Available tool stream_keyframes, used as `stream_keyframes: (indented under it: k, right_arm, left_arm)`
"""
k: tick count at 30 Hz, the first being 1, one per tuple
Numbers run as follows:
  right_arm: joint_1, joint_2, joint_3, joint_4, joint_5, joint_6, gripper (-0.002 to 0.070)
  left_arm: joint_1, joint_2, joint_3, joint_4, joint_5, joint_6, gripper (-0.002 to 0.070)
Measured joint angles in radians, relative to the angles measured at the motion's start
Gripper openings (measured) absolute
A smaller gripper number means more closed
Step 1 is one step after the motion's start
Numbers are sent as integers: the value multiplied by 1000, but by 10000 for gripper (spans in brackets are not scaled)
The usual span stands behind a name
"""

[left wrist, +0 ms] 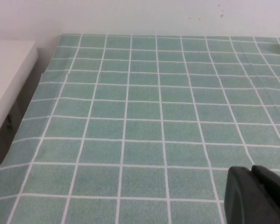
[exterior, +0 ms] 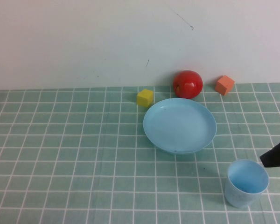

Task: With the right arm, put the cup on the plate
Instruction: Pick up the cup from the table, then place the cup on the plate

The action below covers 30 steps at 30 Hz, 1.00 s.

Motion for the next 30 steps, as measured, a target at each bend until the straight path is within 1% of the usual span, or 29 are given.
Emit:
stream_keyframes:
  k: [6, 11, 13, 16, 18, 21, 23, 24, 26, 30]
  right_arm:
    - [70, 126, -38, -22, -25, -15, 424]
    - [81, 188, -52, -47, -72, -21, 423]
    - [81, 208, -55, -60, -76, -27, 410]
    - [83, 234, -64, -70, -79, -30, 349]
    - [83, 248, -68, -73, -79, -33, 267]
    - [85, 255, -79, -74, -81, -69, 106]
    - [87, 257, -99, -74, -79, -91, 49]
    - [87, 259, -119, -77, -70, -98, 34]
    - [89, 267, -175, -82, -46, -98, 25]
    - [92, 278, -382, -81, 4, -45, 23]
  left_arm:
    - [0, 0, 0, 0, 0, 0, -3]
    - [0, 0, 0, 0, 0, 0, -3]
    - [0, 0, 0, 0, 0, 0, -3]
    - [0, 0, 0, 0, 0, 0, -3]
    - [0, 0, 0, 0, 0, 0, -3]
    - [0, 0, 0, 0, 0, 0, -3]
    - [0, 0, 0, 0, 0, 0, -3]
    - [0, 0, 0, 0, 0, 0, -3]
    - [0, 0, 0, 0, 0, 0, -3]
    - [0, 0, 0, 0, 0, 0, -3]
